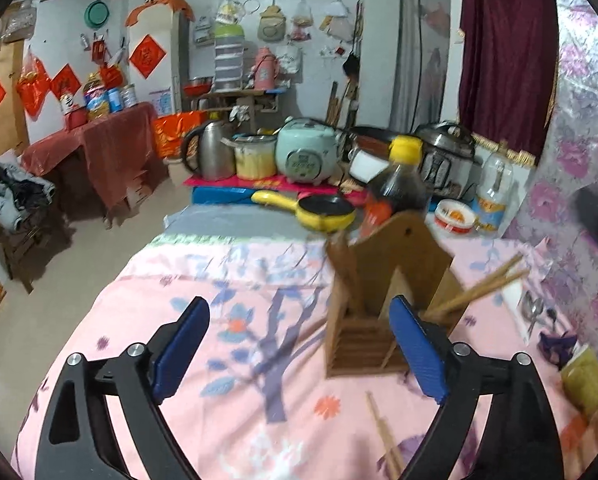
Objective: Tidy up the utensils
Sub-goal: 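Withdraw both open grippers back over the remaining chopsticks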
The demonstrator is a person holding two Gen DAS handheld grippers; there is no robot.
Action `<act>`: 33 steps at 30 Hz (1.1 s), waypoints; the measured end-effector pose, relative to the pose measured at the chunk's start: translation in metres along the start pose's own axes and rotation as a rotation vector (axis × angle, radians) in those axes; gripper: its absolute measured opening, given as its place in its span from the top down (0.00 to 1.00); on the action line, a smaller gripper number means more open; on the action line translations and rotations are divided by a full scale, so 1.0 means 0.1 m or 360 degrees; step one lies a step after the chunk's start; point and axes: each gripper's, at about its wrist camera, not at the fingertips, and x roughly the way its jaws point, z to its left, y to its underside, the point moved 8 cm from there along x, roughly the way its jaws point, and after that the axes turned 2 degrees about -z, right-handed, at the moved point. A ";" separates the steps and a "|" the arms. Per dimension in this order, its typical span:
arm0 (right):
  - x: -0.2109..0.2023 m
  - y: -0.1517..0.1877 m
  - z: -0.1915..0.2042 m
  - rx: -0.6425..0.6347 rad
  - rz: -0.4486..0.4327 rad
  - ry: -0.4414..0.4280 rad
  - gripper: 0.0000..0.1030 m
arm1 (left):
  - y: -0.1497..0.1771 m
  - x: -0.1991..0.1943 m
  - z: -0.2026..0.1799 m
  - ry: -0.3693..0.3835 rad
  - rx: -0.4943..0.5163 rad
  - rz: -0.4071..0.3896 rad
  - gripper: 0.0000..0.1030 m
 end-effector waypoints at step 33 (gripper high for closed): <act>-0.53 1.68 -0.60 -0.0143 0.0652 0.0083 0.06 | 2.19 0.06 -0.74 0.0324 0.0518 0.0694 0.07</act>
